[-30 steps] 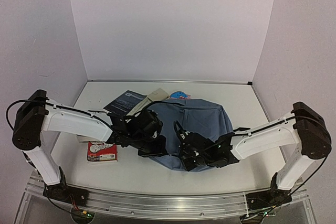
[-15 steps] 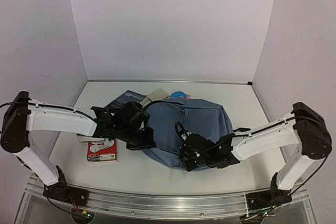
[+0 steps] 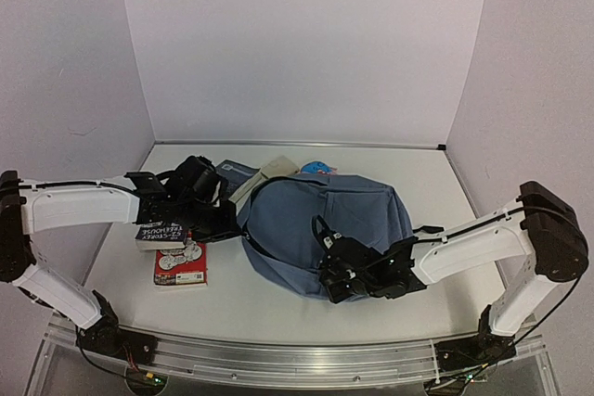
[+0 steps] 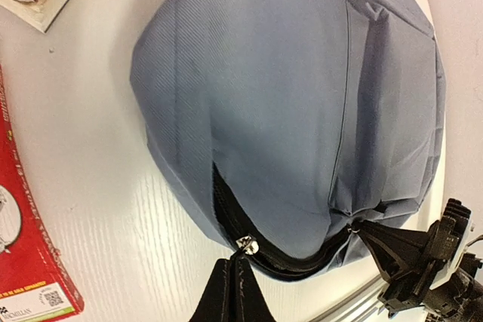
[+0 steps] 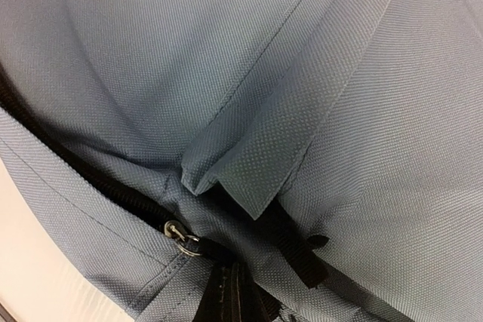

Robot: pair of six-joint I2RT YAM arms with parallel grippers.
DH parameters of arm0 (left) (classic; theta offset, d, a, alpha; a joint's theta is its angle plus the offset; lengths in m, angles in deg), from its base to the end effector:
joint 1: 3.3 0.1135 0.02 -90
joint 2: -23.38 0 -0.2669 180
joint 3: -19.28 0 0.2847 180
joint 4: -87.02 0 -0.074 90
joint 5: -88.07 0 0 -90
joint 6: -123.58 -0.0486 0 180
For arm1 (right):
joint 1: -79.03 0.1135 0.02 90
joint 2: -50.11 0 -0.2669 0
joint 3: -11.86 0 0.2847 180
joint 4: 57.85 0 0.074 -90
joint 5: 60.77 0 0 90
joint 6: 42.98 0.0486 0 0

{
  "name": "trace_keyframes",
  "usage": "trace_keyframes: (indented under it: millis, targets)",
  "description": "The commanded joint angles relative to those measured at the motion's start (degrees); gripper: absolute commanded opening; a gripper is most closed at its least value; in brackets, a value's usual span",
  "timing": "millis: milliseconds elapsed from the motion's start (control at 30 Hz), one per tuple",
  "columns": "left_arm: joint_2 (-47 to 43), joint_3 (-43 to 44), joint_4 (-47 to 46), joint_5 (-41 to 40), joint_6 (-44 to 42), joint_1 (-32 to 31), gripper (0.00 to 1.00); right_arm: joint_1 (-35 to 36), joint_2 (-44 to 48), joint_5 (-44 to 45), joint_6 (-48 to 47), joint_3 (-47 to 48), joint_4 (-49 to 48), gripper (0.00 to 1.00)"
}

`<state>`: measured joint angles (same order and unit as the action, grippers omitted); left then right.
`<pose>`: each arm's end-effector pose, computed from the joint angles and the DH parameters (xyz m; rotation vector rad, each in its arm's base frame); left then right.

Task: Pack the student bag
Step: Unzip the student bag at the center of the board.

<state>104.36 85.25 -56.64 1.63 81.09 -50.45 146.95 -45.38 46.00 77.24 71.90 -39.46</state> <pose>0.2220 -0.2437 0.2077 0.0204 2.6329 -0.7343 0.1440 0.3177 0.1167 -0.6909 2.3944 0.3736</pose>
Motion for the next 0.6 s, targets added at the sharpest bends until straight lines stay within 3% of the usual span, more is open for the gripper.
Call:
trace_keyframes:
  millis: [0,200,233,300,367,467,567]
  targets:
    - [-2.7,1.7,0.6,3.1,-6.1,4.6,0.00,0.0,2.5,2.4,0.8,-0.6,1.4,0.00]
    - [0.3,9.5,5.1,9.1,-15.0,5.6,0.00,0.0,4.3,1.6,1.1,-0.3,1.0,0.00]
    - [0.7,10.3,5.1,11.4,-16.3,5.7,0.00,-0.1,4.8,1.4,1.1,-0.1,0.9,0.06]
    - [2.1,12.8,7.1,16.3,-19.8,5.9,0.00,-0.1,6.0,1.5,1.3,0.2,0.9,0.30]
    - [4.4,16.5,11.6,18.8,-23.5,6.1,0.00,-0.1,7.3,1.7,1.3,0.6,0.9,0.47]
    - [7.2,21.5,16.9,21.4,-28.0,6.3,0.00,-0.1,9.3,1.4,1.6,1.6,0.8,0.64]
    - [8.2,23.5,16.7,26.2,-31.3,6.6,0.00,-0.1,11.8,0.1,1.7,2.9,-1.2,0.73]
